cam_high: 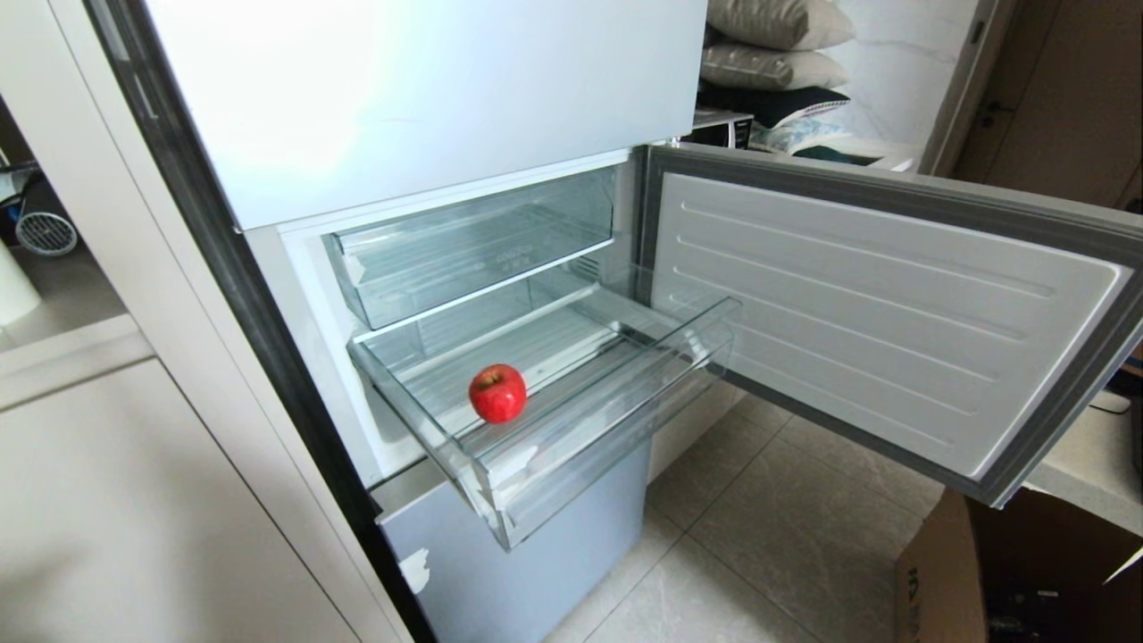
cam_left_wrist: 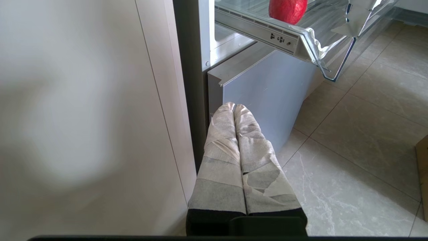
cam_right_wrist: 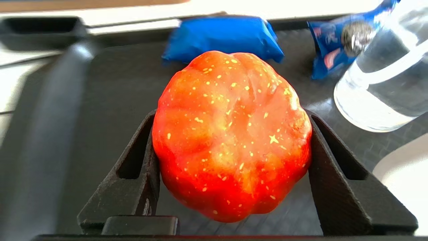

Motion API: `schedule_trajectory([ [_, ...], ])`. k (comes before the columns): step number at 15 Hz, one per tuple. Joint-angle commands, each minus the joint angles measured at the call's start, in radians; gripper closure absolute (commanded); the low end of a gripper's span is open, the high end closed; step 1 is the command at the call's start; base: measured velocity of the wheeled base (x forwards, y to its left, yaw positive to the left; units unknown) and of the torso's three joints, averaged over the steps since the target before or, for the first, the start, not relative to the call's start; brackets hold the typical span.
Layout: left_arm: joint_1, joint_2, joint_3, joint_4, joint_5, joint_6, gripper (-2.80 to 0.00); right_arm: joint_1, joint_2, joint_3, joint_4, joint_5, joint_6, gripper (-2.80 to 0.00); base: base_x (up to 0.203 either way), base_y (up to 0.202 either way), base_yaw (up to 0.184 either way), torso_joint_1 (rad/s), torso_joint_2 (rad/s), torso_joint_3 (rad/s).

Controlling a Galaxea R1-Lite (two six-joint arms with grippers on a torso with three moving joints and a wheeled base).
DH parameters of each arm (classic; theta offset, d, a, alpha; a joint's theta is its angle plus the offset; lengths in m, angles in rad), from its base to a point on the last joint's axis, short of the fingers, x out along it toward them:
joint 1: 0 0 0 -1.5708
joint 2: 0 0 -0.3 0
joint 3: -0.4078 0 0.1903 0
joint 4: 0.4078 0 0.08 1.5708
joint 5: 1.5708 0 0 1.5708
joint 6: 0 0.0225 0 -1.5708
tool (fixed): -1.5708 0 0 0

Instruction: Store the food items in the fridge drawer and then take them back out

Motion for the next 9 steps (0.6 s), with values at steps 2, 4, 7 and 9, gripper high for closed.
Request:
schedule_trajectory([
  [2,0.001,0.002,0.0,0.001,0.0,0.0,0.0,0.011,-0.09,0.032,-0.003,-0.003,-0.007,0.0,0.0,0.0,0.0,0.0,0.0,0.0],
  [4,0.001,0.002,0.0,0.001,0.0,0.0,0.0,0.011,-0.142,0.052,0.0,-0.006,-0.005,0.0,0.0,0.0,0.0,0.0,0.0,0.0],
  [7,0.001,0.002,-0.001,0.001,0.0,0.0,0.0,0.013,-0.25,0.127,0.0,-0.001,-0.009,0.0,0.0,0.0,0.0,0.0,0.0,0.0],
  [9,0.001,0.002,0.0,0.001,0.0,0.0,0.0,0.05,-0.34,0.259,0.0,0.007,-0.012,0.0,0.0,0.0,0.0,0.0,0.0,0.0],
])
